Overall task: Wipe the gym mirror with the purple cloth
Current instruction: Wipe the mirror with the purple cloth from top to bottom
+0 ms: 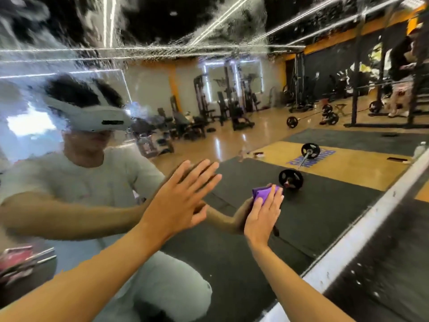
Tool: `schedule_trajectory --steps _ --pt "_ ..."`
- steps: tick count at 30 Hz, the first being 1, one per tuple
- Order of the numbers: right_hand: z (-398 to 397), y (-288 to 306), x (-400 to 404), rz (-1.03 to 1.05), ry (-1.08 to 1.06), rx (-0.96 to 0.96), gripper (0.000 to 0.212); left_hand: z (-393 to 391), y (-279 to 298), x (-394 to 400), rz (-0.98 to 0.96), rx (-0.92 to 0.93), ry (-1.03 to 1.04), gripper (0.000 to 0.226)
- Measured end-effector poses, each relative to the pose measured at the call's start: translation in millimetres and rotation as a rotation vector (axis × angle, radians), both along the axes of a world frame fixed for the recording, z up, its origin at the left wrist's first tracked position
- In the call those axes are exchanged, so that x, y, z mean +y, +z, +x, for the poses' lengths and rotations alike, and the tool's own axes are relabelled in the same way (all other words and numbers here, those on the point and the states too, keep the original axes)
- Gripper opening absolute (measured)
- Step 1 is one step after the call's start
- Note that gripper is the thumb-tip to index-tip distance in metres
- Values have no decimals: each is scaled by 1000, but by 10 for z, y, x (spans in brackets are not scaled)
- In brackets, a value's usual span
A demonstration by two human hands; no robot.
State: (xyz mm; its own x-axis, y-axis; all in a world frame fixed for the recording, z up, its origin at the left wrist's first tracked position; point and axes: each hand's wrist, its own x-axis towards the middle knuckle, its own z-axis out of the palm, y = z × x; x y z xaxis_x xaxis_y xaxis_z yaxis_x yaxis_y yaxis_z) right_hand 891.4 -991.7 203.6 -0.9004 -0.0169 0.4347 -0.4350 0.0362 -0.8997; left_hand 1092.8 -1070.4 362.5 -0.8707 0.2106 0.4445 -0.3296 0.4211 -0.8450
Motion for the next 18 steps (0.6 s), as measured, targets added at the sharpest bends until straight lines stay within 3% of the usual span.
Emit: schedule_trajectory --steps 2,7,10,15,18 --pt "33 171 -31 3 14 19 71 -18 -6 -3 -19 17 1 82" --pt "93 1165 -111 70 14 412 66 -11 -20 -2 -24 54 41 84" --pt "142 1564 -150 79 -8 525 64 10 -1 56 -27 84 66 88" --pt "165 1465 -193 21 -61 535 61 8 -16 56 35 80 57 88" --pt "305 1008 -215 -2 -69 358 62 12 -8 59 10 78 52 89"
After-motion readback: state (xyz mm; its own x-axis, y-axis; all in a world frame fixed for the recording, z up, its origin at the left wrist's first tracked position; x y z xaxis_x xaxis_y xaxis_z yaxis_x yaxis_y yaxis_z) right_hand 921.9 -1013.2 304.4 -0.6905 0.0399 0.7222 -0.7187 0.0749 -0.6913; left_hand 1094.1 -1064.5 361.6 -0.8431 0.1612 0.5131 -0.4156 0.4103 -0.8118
